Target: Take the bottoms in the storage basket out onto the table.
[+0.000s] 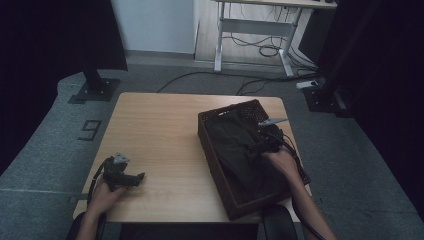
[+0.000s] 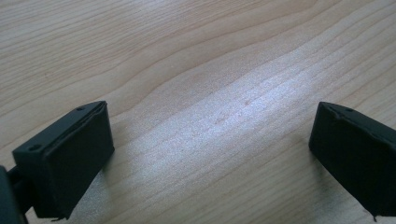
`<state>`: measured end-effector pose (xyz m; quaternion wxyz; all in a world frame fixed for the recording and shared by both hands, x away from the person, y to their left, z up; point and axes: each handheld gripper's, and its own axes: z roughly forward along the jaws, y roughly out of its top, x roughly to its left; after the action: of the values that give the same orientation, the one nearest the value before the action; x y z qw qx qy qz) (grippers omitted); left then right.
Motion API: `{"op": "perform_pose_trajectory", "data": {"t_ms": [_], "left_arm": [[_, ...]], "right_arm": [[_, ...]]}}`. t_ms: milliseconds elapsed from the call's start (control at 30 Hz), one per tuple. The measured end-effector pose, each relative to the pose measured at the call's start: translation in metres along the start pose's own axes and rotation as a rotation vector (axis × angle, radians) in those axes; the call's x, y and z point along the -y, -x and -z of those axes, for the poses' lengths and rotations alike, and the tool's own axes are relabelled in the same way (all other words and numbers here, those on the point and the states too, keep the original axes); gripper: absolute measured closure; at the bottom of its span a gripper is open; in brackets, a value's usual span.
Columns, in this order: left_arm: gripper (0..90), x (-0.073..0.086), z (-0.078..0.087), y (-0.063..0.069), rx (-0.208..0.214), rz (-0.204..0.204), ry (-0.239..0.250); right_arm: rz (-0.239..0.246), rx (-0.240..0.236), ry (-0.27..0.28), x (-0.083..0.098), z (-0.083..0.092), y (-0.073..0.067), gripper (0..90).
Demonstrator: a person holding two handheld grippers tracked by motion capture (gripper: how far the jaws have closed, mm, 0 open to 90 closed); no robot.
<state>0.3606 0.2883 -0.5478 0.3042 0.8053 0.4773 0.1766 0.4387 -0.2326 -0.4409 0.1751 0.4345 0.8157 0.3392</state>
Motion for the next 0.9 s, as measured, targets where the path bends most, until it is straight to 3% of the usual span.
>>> {"op": "perform_pose_trajectory", "data": {"t_ms": [267,700,833,900], "left_arm": [[0.0,0.0,0.0,0.0,0.0,-0.001,0.0],[0.0,0.0,0.0,0.0,0.0,0.001,0.001],[0.0,0.0,0.0,0.0,0.0,0.0,0.001],[0.0,0.0,0.0,0.0,0.0,0.0,0.001]], "right_arm": [[-0.003,0.003,-0.06,-0.003,-0.029,0.0,0.0],[-0.054,0.008,-0.161,0.0,-0.072,0.015,0.0],[-0.059,-0.007,-0.197,0.004,-0.081,0.016,0.0],[-0.092,-0.058,-0.224,0.006,-0.089,0.015,0.0]]}}
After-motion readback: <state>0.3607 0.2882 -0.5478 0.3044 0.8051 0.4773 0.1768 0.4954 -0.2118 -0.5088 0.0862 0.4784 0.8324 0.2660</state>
